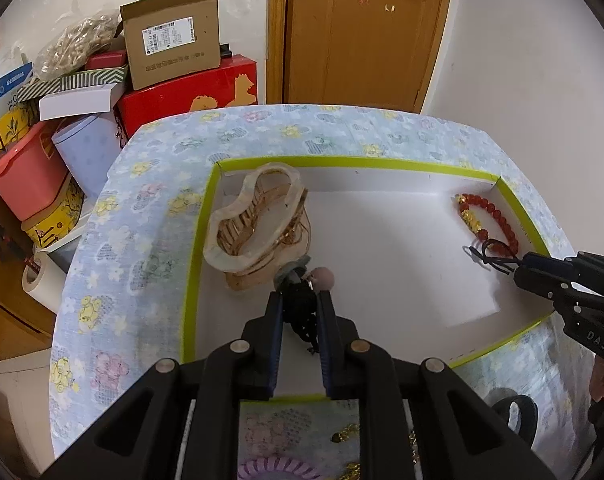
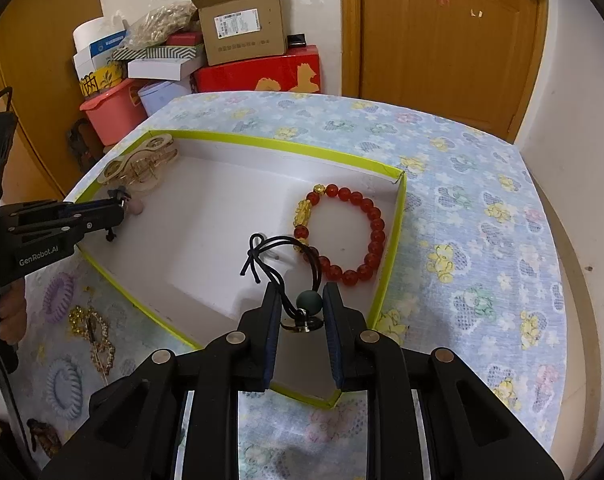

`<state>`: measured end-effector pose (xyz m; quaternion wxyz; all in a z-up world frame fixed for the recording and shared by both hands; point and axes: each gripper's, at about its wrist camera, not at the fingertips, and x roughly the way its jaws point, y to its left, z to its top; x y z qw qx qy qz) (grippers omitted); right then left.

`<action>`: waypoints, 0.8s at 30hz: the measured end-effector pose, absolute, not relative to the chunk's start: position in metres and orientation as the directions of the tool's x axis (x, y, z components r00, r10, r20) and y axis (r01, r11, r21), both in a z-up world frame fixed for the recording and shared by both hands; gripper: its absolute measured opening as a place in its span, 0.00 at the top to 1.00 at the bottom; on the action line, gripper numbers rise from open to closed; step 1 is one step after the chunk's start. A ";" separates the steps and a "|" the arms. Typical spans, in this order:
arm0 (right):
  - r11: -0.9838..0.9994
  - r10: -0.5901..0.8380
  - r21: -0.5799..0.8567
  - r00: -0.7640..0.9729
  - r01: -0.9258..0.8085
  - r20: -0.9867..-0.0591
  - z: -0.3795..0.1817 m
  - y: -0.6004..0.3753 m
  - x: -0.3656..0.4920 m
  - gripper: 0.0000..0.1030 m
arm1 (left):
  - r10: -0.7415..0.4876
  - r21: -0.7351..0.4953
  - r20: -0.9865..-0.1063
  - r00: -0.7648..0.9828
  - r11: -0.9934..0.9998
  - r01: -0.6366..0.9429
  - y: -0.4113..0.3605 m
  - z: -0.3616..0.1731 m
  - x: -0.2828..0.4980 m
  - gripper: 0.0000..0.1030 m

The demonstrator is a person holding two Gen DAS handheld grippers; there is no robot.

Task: Organize jewelry
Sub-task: 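Carry both items into the yellow-green box and open both tools, then withdraw both tools from the box toward the remaining jewelry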

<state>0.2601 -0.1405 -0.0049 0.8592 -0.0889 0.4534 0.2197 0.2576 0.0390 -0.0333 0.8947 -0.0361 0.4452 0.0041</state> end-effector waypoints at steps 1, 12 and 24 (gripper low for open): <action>0.887 0.298 0.048 0.491 -0.459 -0.819 -0.005 -0.140 0.260 0.76 | -0.028 -0.065 -0.799 0.601 0.997 -0.040 0.039 -0.034 0.258 0.83; 0.876 0.306 0.017 0.529 -0.482 -0.792 0.009 -0.137 0.241 0.54 | -0.049 -0.082 -0.790 0.611 0.996 -0.025 0.038 -0.030 0.247 0.63; 0.890 0.354 0.078 0.574 -0.449 -0.738 0.039 -0.159 0.180 0.54 | -0.049 -0.095 -0.722 0.690 0.995 -0.029 0.040 0.005 0.179 0.61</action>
